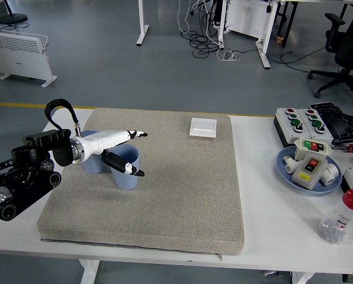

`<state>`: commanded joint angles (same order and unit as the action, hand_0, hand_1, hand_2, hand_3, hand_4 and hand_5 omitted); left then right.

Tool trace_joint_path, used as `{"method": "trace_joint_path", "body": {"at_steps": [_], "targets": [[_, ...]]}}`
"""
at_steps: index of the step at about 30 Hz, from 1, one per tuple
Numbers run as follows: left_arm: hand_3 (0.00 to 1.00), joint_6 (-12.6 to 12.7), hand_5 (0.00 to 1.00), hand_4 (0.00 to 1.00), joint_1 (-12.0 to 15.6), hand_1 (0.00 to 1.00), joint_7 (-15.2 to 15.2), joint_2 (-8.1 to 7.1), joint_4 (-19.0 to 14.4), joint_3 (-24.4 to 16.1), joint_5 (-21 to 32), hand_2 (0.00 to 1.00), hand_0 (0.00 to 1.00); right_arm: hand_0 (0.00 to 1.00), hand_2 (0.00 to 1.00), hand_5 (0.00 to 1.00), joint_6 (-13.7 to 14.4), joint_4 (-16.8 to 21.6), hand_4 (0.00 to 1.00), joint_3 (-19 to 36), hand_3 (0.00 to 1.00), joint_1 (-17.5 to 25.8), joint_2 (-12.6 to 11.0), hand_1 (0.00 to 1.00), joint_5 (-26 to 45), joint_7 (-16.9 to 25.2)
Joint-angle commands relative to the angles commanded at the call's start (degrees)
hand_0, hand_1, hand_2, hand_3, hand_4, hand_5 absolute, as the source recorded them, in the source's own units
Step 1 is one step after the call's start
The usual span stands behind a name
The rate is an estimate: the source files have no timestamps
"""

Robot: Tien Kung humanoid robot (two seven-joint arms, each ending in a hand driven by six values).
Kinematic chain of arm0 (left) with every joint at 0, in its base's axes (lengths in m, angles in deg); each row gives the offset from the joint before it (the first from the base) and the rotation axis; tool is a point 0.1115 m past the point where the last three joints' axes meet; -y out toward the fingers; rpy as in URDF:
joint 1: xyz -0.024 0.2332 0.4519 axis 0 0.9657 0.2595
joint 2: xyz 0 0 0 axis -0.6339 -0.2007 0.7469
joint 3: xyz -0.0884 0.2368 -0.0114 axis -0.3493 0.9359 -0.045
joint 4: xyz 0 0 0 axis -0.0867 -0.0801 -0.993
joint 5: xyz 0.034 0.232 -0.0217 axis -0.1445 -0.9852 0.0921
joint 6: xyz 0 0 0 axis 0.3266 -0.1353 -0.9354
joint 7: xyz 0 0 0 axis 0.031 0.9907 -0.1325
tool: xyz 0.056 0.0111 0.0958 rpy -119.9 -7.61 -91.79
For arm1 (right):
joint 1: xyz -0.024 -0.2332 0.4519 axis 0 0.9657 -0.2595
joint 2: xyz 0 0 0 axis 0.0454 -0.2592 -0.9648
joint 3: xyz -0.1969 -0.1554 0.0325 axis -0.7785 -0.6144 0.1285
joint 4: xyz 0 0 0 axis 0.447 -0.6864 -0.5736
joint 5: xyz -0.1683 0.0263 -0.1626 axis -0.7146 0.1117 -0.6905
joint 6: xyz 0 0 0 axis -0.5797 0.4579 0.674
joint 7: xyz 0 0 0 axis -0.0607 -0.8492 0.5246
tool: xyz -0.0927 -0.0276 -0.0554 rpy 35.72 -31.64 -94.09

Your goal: Push cup pick cup insert cup

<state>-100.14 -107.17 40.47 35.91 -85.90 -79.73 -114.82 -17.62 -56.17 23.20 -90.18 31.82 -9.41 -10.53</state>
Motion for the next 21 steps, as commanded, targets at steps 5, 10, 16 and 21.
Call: {"method": "trace_joint_path", "body": {"at_steps": [5,10,16,21], "targets": [[0.998,-0.8,0.401,0.974,-1.01,0.958,-0.89,0.6,1.43,1.78,-0.68,0.998,0.967,0.725,0.659,0.479,0.01,0.0,0.129,-0.03,0.582,-0.04,-0.04,0.651,-0.01,0.0],[0.984,-1.35,0.274,0.904,-1.73,0.933,-1.75,0.95,3.25,2.57,-1.99,0.998,0.94,0.725,0.659,0.478,0.03,0.0,0.129,0.0,0.582,-0.06,-0.08,0.651,-0.2,-0.02],[0.897,-1.6,0.209,0.859,-1.72,0.881,-1.76,0.7,3.59,2.31,-3.31,0.994,0.859,0.725,0.659,0.478,0.06,0.0,0.129,0.14,0.583,-0.05,-0.07,0.651,-0.37,-0.05],[0.745,-1.86,0.084,0.725,-1.08,0.769,-1.73,0.35,3.2,1.93,-3.19,0.887,0.689,0.725,0.657,0.478,0.07,0.0,0.129,0.2,0.583,0.01,0.01,0.651,-0.57,-0.09]]}}
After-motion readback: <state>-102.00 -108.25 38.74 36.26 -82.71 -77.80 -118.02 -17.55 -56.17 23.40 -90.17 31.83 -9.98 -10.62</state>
